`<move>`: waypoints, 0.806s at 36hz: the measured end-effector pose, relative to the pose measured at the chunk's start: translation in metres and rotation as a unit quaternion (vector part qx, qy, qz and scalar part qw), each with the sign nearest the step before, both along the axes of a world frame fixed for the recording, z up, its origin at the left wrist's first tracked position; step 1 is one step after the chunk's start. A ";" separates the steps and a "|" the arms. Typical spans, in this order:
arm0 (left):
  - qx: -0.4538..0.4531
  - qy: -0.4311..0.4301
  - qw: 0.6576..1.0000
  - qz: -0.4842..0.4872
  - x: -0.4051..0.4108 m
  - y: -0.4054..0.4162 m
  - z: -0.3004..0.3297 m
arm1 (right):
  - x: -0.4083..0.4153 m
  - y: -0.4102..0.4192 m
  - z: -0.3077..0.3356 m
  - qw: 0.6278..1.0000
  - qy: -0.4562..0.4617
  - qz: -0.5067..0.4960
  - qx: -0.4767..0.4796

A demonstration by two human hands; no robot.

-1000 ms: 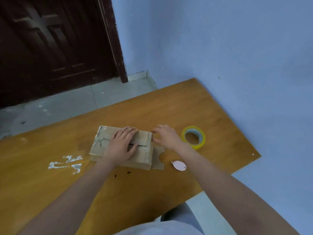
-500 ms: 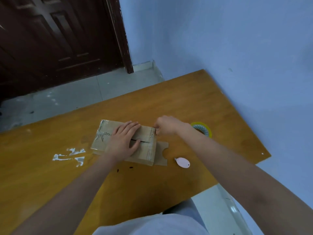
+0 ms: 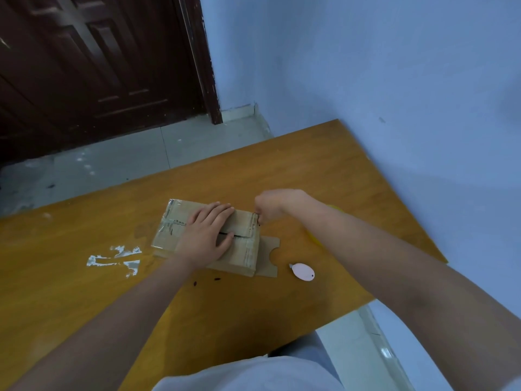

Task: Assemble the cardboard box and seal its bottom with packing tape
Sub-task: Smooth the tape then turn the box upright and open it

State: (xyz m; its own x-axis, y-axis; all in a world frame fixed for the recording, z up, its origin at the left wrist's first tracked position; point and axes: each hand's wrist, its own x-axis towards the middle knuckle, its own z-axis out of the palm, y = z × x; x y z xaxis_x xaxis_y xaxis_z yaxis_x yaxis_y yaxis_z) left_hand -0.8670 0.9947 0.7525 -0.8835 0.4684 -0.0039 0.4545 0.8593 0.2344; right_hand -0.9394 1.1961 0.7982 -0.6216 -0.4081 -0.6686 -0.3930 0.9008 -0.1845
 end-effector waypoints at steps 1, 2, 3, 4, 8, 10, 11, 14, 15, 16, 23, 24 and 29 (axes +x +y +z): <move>-0.001 0.000 1.000 0.000 0.000 0.000 0.000 | 0.000 0.000 0.000 1.000 0.002 0.002 0.001; -0.001 0.000 1.000 0.000 0.000 0.000 0.000 | 0.000 0.000 0.001 1.000 0.005 0.004 0.001; -0.002 0.001 1.000 -0.001 0.000 0.000 0.000 | 0.000 -0.001 0.001 1.000 0.010 0.007 0.002; -0.002 0.001 1.000 -0.001 0.000 0.000 0.000 | 0.000 -0.001 0.000 1.000 0.017 0.010 0.004; 0.003 0.001 1.000 -0.004 0.001 0.000 0.001 | 0.006 -0.005 -0.002 0.998 0.059 0.036 0.015; 0.006 0.002 1.000 -0.006 0.002 -0.001 0.000 | 0.008 -0.005 -0.002 0.997 0.069 0.040 0.013; 0.007 0.002 1.000 -0.007 0.002 -0.001 0.000 | 0.009 -0.004 -0.001 0.997 0.071 0.037 0.012; 0.013 0.002 1.000 -0.005 0.001 0.000 0.000 | 0.013 -0.004 0.000 0.997 0.076 0.017 0.017; 0.014 0.002 1.000 -0.004 0.001 0.001 0.000 | 0.014 -0.004 0.001 0.997 0.074 0.010 0.018; 0.013 0.002 1.000 -0.003 0.001 0.001 0.000 | 0.015 -0.004 0.001 0.997 0.070 0.002 0.015; 0.008 0.005 1.000 -0.001 0.001 0.001 0.000 | 0.023 0.001 -0.007 0.993 0.105 -0.045 -0.015; 0.008 0.004 1.000 0.000 0.001 0.001 0.000 | 0.025 0.003 -0.009 0.992 0.110 -0.059 -0.025; 0.005 0.003 1.000 0.000 0.001 0.000 -0.002 | 0.039 0.006 -0.013 0.982 0.138 -0.116 -0.052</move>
